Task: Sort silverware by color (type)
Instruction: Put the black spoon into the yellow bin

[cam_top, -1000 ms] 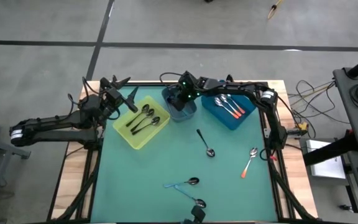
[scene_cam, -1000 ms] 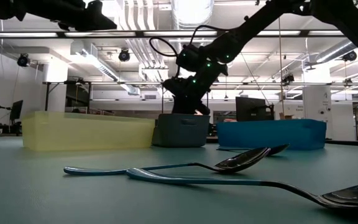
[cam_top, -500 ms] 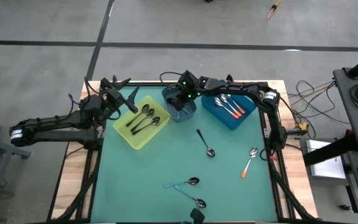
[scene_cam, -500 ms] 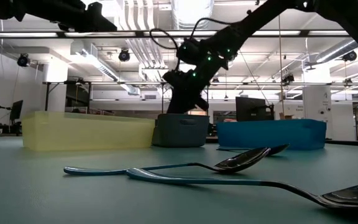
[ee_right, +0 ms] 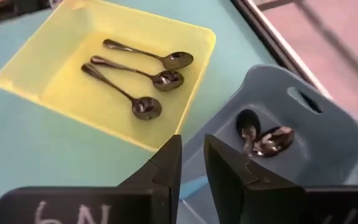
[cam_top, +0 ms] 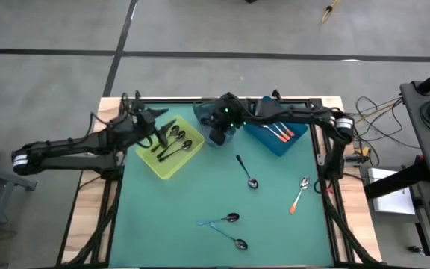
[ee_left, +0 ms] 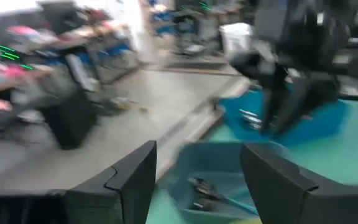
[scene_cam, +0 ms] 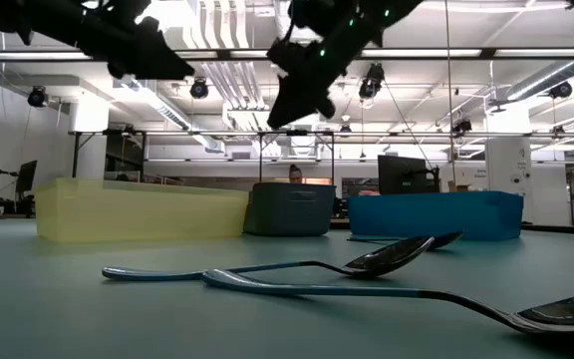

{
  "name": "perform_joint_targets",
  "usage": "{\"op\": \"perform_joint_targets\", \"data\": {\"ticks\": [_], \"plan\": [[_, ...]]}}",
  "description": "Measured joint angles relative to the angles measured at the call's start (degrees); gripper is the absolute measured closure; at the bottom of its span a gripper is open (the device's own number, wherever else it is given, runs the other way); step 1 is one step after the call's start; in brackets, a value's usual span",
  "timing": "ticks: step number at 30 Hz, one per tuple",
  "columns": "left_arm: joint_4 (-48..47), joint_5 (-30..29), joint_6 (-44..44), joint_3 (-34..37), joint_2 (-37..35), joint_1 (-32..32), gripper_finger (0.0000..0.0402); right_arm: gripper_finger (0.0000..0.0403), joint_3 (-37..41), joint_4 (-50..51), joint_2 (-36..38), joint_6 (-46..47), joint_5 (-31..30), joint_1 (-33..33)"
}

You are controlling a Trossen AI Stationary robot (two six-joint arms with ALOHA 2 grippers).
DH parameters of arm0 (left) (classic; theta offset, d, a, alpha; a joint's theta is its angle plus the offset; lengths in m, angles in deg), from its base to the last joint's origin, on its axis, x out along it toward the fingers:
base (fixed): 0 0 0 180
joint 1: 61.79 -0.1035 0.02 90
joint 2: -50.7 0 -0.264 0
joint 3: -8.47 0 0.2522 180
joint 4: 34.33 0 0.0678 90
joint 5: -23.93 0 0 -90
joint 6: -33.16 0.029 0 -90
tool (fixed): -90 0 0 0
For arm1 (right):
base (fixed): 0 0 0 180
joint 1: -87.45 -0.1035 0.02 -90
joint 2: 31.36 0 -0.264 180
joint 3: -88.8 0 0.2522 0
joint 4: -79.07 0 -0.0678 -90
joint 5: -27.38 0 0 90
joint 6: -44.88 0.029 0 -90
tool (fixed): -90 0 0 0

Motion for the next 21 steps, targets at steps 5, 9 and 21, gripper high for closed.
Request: {"op": "perform_joint_targets", "data": {"ticks": [5, 9, 21], "plan": [[-0.91, 10.28, -4.54, 0.0, 2.18, 0.2, 0.0189, 0.0343, 2.53, 2.05, 3.82, -2.49, -3.38, -4.98], [0.29, 18.24, -6.62, -0.34, 4.87, 0.46, 0.0189, 0.0342, 6.21, 4.27, 7.22, -6.47, 0.04, -8.68], [19.78, 21.97, -7.62, -0.48, 17.71, 5.65, 0.0189, 0.0346, 27.5, -11.67, 21.71, -5.41, 1.36, -15.93]]}}
